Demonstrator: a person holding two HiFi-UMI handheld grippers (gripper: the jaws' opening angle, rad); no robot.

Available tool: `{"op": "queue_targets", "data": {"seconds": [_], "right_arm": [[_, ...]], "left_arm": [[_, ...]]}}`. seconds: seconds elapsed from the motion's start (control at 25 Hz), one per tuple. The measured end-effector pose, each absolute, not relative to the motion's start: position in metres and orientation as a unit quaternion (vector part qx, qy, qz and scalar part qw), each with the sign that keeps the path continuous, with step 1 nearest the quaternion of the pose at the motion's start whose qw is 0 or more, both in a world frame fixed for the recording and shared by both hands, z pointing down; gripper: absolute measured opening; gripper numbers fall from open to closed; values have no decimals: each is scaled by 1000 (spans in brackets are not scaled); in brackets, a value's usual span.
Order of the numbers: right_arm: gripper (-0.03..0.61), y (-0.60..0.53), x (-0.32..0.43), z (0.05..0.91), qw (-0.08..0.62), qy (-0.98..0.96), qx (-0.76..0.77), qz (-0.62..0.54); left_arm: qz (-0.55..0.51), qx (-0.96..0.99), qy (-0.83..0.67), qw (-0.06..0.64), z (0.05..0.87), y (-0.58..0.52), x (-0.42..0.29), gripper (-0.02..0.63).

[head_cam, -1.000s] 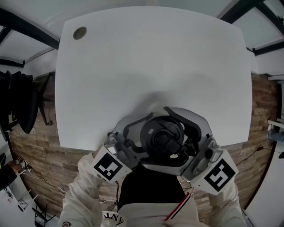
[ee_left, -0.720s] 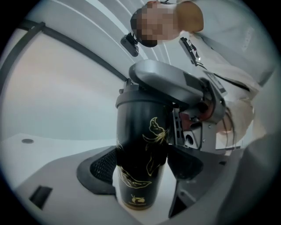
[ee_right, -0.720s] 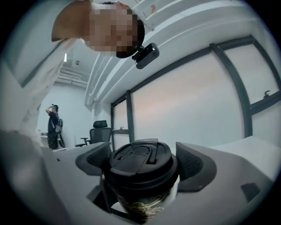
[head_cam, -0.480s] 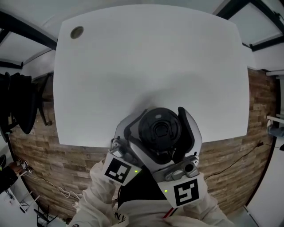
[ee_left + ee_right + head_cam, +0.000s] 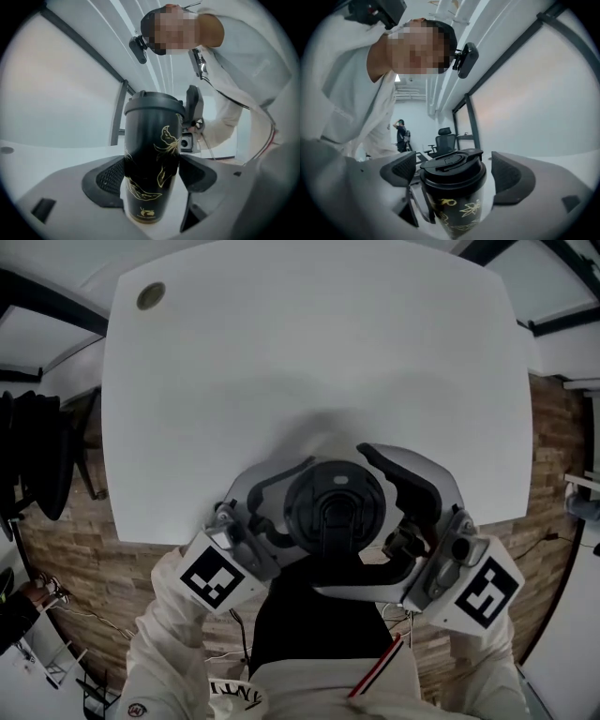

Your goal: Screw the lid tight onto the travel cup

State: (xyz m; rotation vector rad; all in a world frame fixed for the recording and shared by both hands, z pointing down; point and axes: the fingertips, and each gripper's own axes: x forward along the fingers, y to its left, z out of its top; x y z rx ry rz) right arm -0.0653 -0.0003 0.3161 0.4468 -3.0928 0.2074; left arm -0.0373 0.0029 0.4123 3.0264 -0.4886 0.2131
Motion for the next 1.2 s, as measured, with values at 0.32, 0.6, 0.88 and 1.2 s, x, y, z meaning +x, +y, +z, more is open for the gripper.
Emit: {"op": "queue_targets", "data": {"seconds": [0.32,0.6,0.88,1.2], "right_arm": [[472,1,-89,311,-6,-997,-19,70],[471,-6,-88,312,4,-998,39,40],[471,-21,-70,308,-33,-957,285,52],[469,-21,-55,313,-11,-863,504,41]], "left_arm": [[62,996,-55,41,413,7,-43,365],[61,993,-90,51,411,1,-40,365],[59,976,-202,54,411,2,-33,365],[47,945,-321,49,410,5,-29,365]]}}
